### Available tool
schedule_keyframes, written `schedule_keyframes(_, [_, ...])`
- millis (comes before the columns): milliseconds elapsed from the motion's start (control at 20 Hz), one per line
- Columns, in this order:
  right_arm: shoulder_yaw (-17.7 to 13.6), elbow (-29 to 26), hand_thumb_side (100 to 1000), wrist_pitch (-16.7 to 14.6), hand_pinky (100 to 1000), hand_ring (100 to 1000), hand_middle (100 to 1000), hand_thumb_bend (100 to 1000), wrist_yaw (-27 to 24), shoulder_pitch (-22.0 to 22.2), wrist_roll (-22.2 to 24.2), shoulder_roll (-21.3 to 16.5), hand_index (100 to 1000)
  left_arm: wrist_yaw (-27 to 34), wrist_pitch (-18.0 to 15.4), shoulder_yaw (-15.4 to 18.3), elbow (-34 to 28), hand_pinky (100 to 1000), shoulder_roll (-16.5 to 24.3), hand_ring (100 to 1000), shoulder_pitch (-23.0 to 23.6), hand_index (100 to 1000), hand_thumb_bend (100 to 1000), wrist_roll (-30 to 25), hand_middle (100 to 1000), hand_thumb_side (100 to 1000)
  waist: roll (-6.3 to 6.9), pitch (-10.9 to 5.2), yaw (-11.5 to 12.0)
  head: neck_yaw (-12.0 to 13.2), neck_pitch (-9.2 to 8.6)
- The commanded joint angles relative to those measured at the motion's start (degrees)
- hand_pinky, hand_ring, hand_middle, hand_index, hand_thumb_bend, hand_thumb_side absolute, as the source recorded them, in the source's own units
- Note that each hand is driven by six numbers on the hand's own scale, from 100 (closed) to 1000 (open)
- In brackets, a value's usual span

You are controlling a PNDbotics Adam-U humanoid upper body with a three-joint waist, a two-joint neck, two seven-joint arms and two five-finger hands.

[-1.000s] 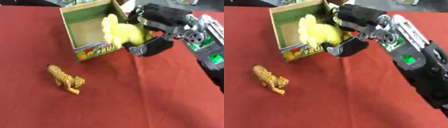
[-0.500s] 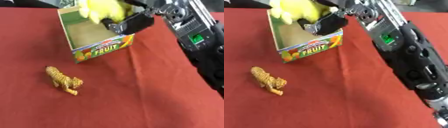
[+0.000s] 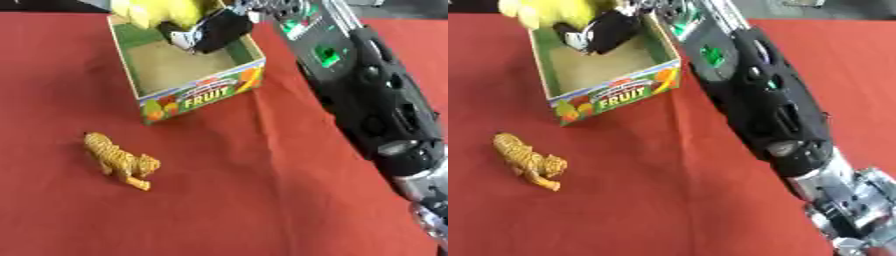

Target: Pick up objects on the table and place them in the box.

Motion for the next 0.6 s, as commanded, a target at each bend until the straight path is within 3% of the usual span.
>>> schedule_keyframes(50, [-3.04,9.18,422,-2.33,732,671,398,100,7.8,-2.34,-5.26,2.68,540,0.23,-0.03,-0.09,-0.98,450,1.16,500,-0.72,711,100,-0.45,565,975,0.26,-0.84,0.4,-0.5,-1.11])
schedule_keyframes(250, [-5.88,16.05,440,-3.45,734,677,409,100,14.51,-3.08,-9.39,4.55,548,0.29,0.02,-0.24,-0.98,449,1.06,500,-0.82,710,100,-0.62,565,974,0.12,-0.42,0.85,-0.69,-1.53])
schedule_keyframes(600, [-7.44,20.4,462,-3.59,730,679,435,100,22.13,-3.44,-11.32,4.9,572,0.29,0.06,-0.3,-0.98,450,0.98,501,-0.92,710,100,-0.7,565,974,0.0,-0.06,1.13,-0.79,-1.52])
